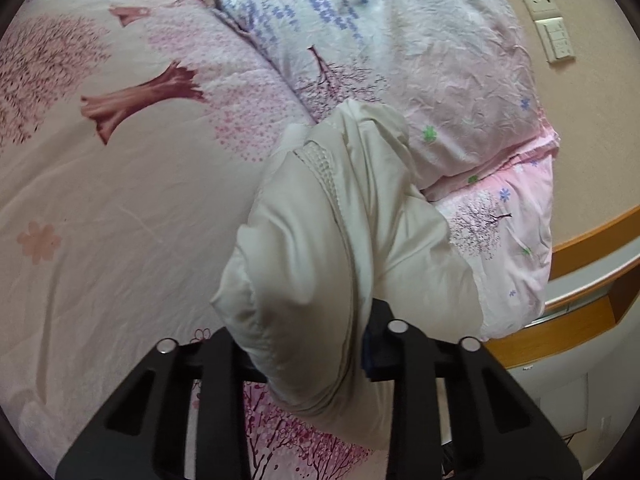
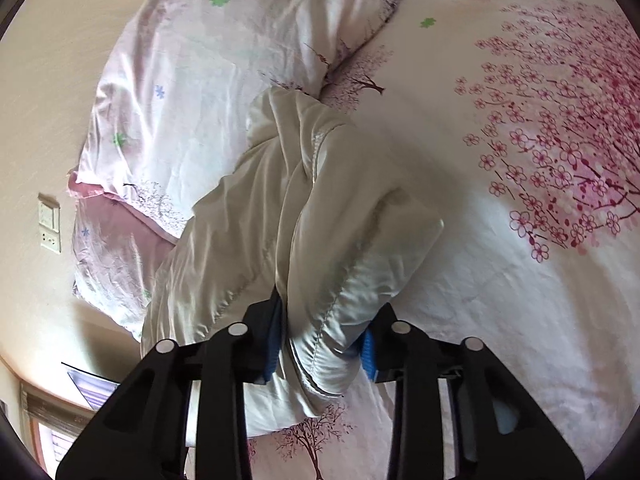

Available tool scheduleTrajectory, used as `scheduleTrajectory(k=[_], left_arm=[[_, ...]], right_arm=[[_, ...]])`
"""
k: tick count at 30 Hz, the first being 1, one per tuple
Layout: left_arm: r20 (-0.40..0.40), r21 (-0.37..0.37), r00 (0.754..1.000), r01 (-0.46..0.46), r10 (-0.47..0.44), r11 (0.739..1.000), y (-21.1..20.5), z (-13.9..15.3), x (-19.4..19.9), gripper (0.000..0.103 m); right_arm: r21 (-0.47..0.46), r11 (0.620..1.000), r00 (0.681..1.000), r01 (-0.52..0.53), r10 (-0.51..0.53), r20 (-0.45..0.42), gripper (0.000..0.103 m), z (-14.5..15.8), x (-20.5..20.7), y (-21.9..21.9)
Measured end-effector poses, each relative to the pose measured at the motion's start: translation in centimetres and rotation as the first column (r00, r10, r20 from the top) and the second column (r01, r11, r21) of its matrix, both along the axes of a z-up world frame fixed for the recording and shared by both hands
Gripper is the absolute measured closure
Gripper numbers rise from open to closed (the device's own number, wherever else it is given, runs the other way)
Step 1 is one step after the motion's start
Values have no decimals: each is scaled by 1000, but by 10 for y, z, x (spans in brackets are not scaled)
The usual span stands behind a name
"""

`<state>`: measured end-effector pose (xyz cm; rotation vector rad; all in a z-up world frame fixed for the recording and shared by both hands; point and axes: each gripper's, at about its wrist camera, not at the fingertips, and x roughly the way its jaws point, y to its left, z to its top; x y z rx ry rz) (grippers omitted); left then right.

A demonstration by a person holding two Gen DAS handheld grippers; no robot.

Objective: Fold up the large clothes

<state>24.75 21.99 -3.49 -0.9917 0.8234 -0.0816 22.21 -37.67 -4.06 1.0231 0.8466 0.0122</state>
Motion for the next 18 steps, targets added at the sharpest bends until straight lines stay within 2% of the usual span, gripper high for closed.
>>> scheduleTrajectory(k=[6,9,12,18], left_arm=[[66,17,997,29,-31,999,3,19,-12,81],[105,37,994,33,-36,999,7,32,-32,82],[128,44,991,23,-29,999,18,38,-62,82],[115,28,993,-16,12,999,42,28,-131,82]], right_arm=[[-3,999,995,-48,48,87,79,24,-13,4],[0,995,989,-97,96,112,80,32,-29,11],[-7,987,979,-161,160,127,80,34,-50,22],[-40,963,951,-268,271,149,80,31,-90,43]])
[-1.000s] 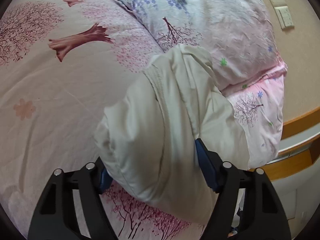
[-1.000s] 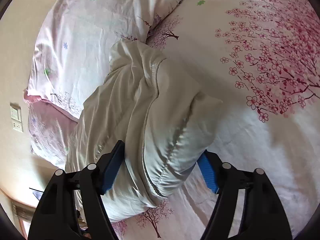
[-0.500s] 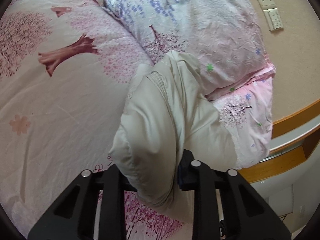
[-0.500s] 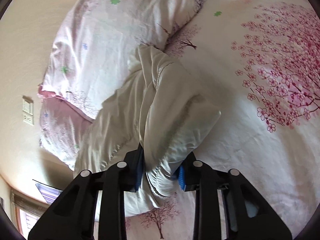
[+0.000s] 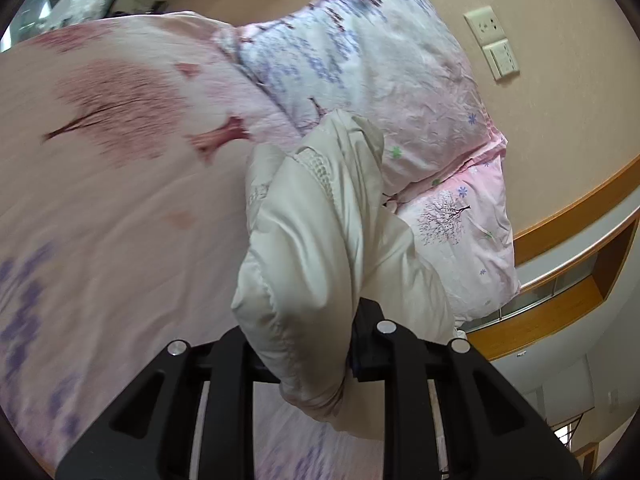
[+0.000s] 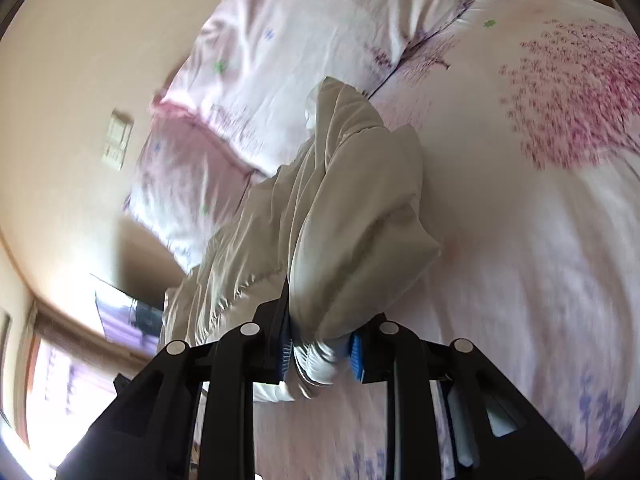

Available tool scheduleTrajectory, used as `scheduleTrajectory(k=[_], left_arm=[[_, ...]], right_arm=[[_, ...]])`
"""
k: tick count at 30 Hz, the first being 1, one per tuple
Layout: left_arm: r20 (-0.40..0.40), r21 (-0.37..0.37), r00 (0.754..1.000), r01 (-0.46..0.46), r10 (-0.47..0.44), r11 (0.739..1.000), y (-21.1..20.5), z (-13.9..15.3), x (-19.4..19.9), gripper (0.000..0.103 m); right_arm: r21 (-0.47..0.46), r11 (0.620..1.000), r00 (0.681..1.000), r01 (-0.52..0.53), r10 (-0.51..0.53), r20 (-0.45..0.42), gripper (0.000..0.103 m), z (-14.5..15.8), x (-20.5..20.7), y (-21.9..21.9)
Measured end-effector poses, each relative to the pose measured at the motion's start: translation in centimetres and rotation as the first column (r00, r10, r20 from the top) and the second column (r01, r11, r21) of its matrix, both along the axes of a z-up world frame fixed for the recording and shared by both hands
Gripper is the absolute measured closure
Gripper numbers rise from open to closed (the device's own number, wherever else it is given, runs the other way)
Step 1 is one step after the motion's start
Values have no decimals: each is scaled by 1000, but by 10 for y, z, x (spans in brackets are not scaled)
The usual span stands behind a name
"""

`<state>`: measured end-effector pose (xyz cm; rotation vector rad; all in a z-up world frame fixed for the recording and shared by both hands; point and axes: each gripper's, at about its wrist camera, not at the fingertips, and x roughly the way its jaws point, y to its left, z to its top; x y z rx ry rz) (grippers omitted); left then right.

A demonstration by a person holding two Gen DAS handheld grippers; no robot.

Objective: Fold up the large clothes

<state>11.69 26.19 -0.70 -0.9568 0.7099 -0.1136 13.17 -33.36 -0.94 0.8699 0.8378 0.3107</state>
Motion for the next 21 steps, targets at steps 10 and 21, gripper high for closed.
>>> scheduleTrajectory(k=[10,21], left_arm=[[-6,65,999,-50,51,997,12,-13,-42,69],[24,174,999,-36,32,984,-5,-11,-43,34]], right_arm=[[-239,969,998,-64,69,11,60,8,-46,17],[-534,844,961,53,103,258,59,93,-35,80]])
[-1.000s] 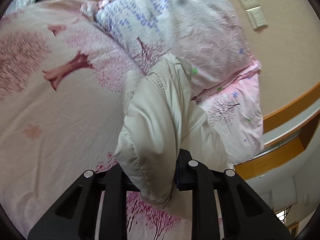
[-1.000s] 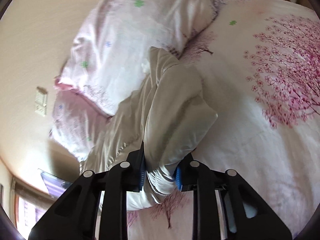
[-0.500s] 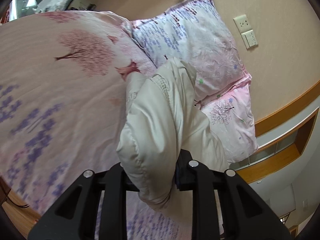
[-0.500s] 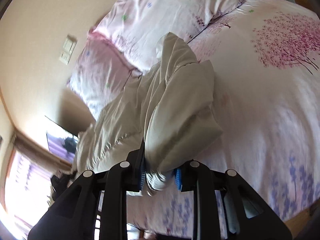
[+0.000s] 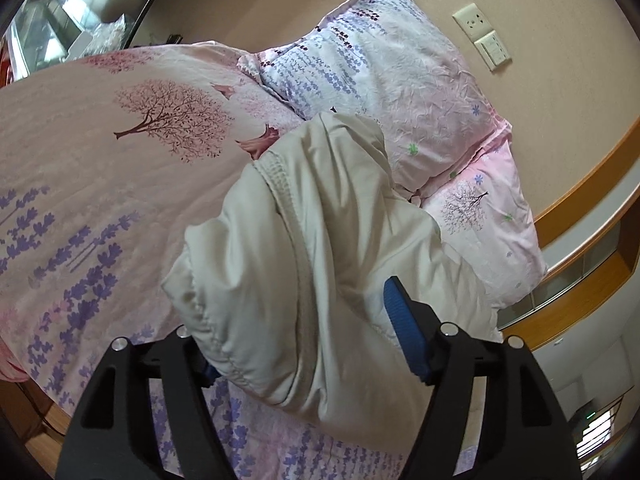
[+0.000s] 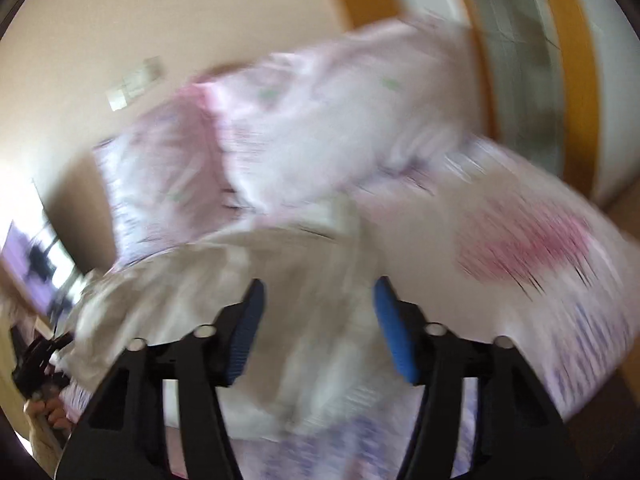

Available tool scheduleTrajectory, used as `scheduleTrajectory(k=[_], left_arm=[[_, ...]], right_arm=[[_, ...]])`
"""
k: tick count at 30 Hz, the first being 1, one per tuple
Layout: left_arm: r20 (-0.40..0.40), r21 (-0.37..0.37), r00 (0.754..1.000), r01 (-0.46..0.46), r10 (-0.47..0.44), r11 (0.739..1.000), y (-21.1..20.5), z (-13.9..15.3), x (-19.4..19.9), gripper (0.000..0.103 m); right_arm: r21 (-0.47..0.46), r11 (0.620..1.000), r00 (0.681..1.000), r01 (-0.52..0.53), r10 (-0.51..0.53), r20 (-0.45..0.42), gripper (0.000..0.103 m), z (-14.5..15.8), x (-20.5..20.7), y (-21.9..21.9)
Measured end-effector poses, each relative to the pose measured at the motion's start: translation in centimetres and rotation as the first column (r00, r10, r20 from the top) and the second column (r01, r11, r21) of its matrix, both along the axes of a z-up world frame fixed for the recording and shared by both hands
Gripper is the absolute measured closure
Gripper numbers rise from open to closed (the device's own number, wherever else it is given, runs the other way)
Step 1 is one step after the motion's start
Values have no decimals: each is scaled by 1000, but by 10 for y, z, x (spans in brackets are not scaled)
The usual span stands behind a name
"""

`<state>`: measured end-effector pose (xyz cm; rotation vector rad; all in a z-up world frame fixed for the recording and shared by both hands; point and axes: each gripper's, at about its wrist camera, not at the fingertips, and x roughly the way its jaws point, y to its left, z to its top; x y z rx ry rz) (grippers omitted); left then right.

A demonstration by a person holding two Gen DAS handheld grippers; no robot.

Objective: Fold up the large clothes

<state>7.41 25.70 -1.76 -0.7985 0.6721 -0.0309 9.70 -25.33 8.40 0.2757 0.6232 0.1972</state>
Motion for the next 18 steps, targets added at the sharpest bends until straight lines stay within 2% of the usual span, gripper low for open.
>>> scheduleTrajectory(k=[3,5,7,12,18], left_arm=[[-1,14,1000,-5,5,1000,-2,-1,0,33],[-1,14,1000,-13,13,1000,-3,-2,0,33],[-1,21,1000,-20,20,1000,-3,-2,-1,33],[-14,61,1000,-22,23,998,-5,-2,0,32],[-33,161,999,-5,11,987,-13,1,3,26]], right_arm=[[-32,986,987,-162,162,-6,75,6,19,55],[-43,964,965,-261,260,-41,79,4,36,97],[-54,949,949,-310,305,-76,84,0,49,126],[-58,936,925,-347,332,-184,84,-18,74,167],[-83,943,918,-322,290,-271,84,-34,87,175]])
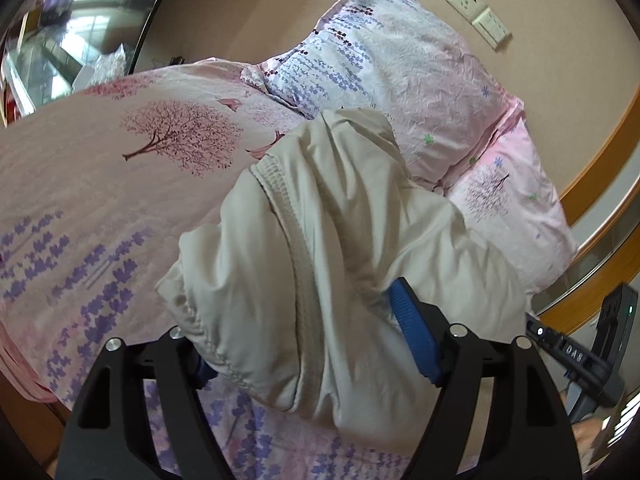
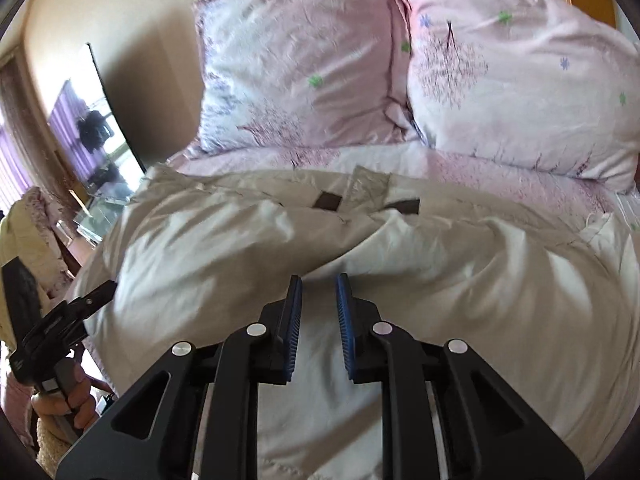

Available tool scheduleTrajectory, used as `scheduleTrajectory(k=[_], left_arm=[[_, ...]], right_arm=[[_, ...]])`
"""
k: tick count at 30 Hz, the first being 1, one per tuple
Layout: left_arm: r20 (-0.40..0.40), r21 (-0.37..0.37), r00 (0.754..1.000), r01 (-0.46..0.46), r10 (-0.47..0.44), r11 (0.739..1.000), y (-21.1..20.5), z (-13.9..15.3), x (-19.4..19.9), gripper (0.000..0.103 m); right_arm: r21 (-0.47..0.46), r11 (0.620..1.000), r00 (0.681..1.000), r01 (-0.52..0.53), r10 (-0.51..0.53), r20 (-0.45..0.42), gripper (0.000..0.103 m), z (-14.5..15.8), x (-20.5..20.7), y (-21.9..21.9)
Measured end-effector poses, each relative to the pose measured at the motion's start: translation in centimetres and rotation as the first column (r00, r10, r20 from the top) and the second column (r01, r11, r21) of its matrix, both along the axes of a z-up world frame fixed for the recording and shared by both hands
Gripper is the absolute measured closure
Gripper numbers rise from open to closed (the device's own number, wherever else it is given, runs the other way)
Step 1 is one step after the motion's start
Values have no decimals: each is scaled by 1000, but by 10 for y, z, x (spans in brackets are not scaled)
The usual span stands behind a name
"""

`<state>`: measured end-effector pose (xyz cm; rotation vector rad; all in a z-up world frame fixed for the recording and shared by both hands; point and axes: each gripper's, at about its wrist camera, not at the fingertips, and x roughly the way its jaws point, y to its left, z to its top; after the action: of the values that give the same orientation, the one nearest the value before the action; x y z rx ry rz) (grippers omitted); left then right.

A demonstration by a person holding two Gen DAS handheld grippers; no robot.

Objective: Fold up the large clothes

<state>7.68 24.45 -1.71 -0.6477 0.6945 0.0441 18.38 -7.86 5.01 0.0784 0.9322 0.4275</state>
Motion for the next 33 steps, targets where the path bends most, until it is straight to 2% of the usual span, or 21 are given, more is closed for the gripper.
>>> scheduleTrajectory(k=[3,10,14,18,21,23,26,28,33], left_arm=[[-7,36,1000,13,-13,999,-2,1,1,24],[-21,80,999,39,-38,996,-6,2,4,23],[-25,68,999,48,-46,997,-4,0,6,23],[-29,12,998,48,-48,999,1,-4,10,25],[-23,-78,998,52,-54,996,6,-9,13,35],[-13,-112,999,41,-42,993,9,-9,14,47],[19,-100,999,38,-36,994,7,1,13,61],[41,-91,998,42,-38,995,4,9,12,67],[106,-84,993,60,-51,995,-3,28,10,73]], right_arm=[[-21,1000,998,-3,1,-64,84,-17,8,3],[-65,998,994,-24,17,-104,84,-23,10,9],[-84,996,992,-37,26,-126,84,-26,12,13],[-100,994,990,-51,37,-136,83,-29,14,15],[-119,991,990,-63,46,-136,83,-31,14,18],[-138,988,990,-70,51,-133,83,-32,14,21],[-150,986,990,-74,54,-133,83,-35,15,23],[-152,986,989,-76,55,-135,83,-37,17,22],[-148,986,988,-78,56,-144,83,-40,19,21]])
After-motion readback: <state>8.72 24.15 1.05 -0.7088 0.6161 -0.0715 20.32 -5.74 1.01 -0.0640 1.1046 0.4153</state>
